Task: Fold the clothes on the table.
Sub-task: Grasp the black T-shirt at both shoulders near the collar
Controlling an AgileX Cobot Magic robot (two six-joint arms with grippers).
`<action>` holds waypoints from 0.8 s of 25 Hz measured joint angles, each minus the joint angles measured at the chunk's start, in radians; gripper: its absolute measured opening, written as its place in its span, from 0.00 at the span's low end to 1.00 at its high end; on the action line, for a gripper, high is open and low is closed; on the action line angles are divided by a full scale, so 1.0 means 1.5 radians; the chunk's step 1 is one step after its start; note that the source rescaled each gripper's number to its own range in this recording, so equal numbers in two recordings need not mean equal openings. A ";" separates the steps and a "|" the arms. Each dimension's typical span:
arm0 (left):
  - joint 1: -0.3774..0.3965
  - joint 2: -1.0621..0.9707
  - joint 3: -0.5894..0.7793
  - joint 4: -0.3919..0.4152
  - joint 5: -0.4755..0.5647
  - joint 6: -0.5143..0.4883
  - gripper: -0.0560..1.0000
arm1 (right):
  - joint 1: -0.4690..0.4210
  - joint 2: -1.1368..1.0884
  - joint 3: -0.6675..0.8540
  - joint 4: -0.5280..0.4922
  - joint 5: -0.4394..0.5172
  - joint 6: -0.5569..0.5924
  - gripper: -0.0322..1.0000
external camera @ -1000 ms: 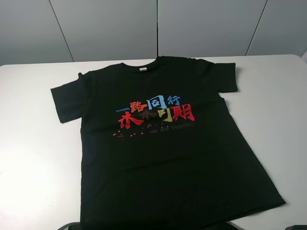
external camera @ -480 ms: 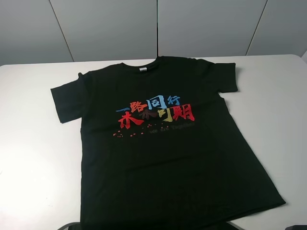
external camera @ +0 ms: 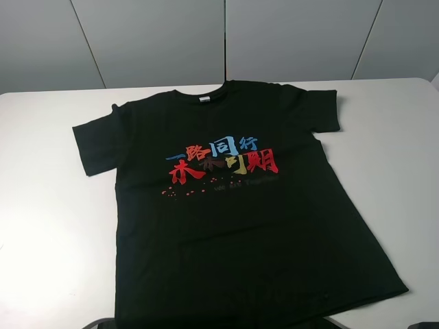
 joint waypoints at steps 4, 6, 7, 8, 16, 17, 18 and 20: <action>0.000 0.000 0.000 0.000 0.000 0.001 1.00 | 0.000 0.000 0.000 0.000 0.000 0.000 1.00; 0.000 0.000 0.000 0.000 0.000 0.001 1.00 | 0.000 0.000 0.000 0.000 0.000 0.000 1.00; 0.000 0.000 0.000 0.000 0.000 0.001 1.00 | 0.000 0.000 0.000 0.000 0.000 0.000 1.00; 0.000 0.000 0.000 0.000 0.000 0.001 1.00 | 0.000 0.000 0.000 0.000 0.000 0.000 1.00; 0.000 0.000 0.000 0.000 0.000 -0.001 1.00 | 0.000 0.000 0.000 0.000 0.000 0.000 1.00; 0.000 0.000 0.000 0.000 0.000 -0.001 1.00 | 0.000 0.000 0.000 0.000 0.000 0.000 1.00; 0.000 0.000 0.000 0.000 0.000 -0.001 1.00 | 0.000 0.000 0.000 0.001 0.000 0.000 1.00; 0.000 0.000 0.000 0.000 0.000 -0.001 1.00 | 0.000 0.000 0.000 0.001 0.000 0.000 1.00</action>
